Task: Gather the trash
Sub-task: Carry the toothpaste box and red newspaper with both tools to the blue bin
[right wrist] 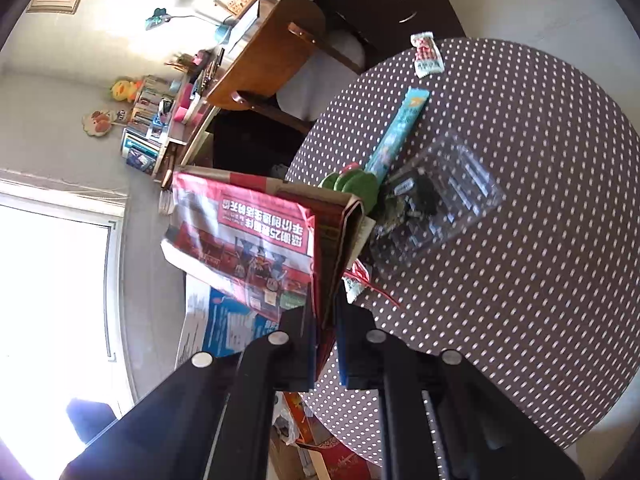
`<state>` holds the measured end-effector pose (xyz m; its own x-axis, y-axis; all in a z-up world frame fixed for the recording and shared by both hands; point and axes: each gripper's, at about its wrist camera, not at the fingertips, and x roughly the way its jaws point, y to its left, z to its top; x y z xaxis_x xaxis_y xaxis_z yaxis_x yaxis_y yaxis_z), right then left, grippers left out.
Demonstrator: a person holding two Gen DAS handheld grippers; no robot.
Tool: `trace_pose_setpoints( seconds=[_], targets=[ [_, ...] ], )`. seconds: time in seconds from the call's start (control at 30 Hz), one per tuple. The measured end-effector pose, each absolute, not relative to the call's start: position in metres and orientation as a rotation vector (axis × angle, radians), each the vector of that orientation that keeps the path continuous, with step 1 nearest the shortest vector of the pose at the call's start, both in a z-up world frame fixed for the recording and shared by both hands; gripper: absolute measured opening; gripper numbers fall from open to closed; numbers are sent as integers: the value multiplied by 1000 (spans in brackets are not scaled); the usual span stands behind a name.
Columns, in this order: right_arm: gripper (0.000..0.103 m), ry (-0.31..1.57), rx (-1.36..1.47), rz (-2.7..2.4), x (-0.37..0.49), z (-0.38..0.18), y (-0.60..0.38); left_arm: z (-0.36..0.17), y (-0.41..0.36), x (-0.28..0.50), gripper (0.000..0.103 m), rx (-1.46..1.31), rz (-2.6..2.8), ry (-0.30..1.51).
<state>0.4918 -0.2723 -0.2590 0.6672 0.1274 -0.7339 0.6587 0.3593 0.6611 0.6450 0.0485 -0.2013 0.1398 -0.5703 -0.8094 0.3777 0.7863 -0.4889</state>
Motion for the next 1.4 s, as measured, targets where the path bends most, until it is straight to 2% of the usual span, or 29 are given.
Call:
trace_pose_setpoints(
  seconds=[0.2,0.37,0.57,0.73,1.17,1.4],
  targets=[
    [9,847,1129,-395,522,-270,-235,-204,92,655,8,-171,-668,1279],
    [9,958,948,-520,555,-295,-217,-216,119,655,8,-167,-642,1317],
    [8,1143,596,-509,592,-328,-159,-224,134,656,8,-173,-622,1330],
    [8,1194,422,-524,602,-347,-134,-218,155,660,8,-202,-593,1300],
    [8,1204,421,-541,608,-348,-133,-200,240,685,7,-332,-402,1202],
    [7,1090,565,-464,603,-305,-129,-210,252,683,7,-309,-369,1214]
  ],
)
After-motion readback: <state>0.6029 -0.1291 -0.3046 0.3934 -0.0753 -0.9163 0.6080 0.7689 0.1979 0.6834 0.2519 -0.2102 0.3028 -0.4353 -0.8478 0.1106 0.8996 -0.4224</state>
